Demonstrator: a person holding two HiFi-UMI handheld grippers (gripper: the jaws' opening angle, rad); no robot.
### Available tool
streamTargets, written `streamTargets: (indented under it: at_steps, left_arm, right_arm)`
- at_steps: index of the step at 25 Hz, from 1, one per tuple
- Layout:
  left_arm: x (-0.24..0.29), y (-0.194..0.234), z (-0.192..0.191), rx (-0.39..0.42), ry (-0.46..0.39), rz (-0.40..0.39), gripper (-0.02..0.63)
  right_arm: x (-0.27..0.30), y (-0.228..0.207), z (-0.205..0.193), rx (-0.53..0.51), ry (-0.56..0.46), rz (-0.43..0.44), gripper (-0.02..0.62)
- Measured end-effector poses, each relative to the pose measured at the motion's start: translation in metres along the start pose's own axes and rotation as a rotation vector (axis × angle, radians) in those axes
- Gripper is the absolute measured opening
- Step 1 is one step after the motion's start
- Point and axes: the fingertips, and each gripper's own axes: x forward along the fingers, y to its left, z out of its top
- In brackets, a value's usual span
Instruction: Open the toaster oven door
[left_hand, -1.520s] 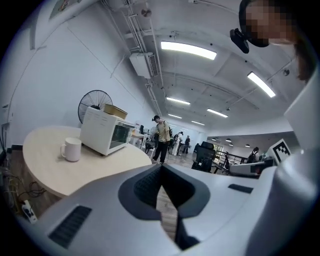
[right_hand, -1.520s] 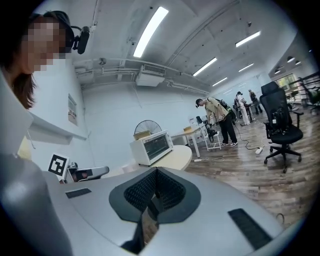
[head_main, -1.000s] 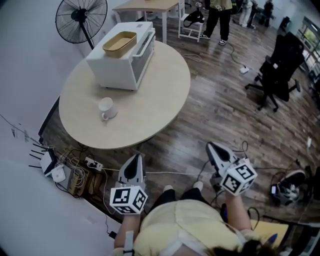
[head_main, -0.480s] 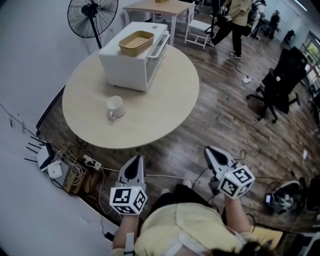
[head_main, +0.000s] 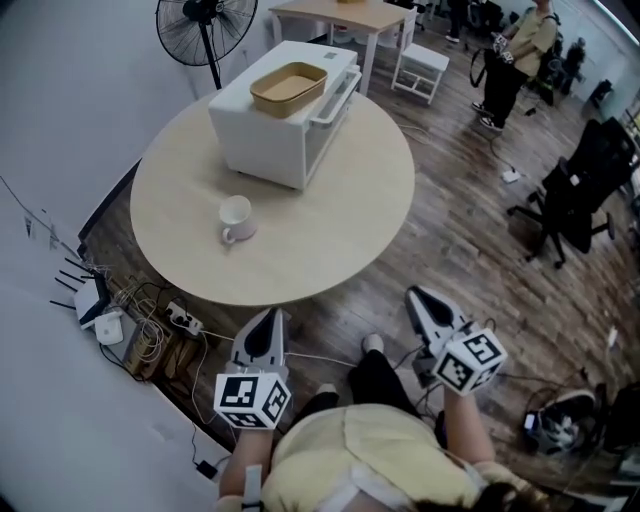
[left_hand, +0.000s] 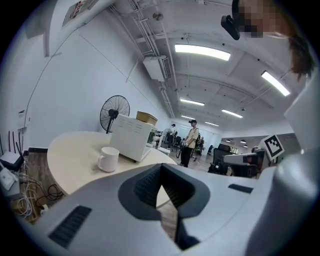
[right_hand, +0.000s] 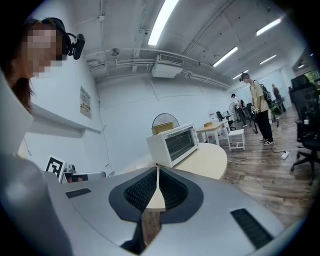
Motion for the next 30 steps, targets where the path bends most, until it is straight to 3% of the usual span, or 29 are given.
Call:
streamTargets:
  at_steps: [17,21,30]
  left_arm:
    - [0.139,-0.059,0.036,0.006,-0.005,0.078,0.002]
    - [0.171,-0.072,0.042,0.017,-0.014,0.107,0.002]
    - [0.204,-0.090,0.043,0.015,-0.016,0.174,0.002]
  right_arm:
    - [0.059,-0.127,0.057,0.044,0.021,0.097,0.008]
    - [0.067,-0.151,0.067,0.049,0.039,0.147,0.061]
    - [0.090,-0.188,0.080,0.230,0.093,0.242,0.129]
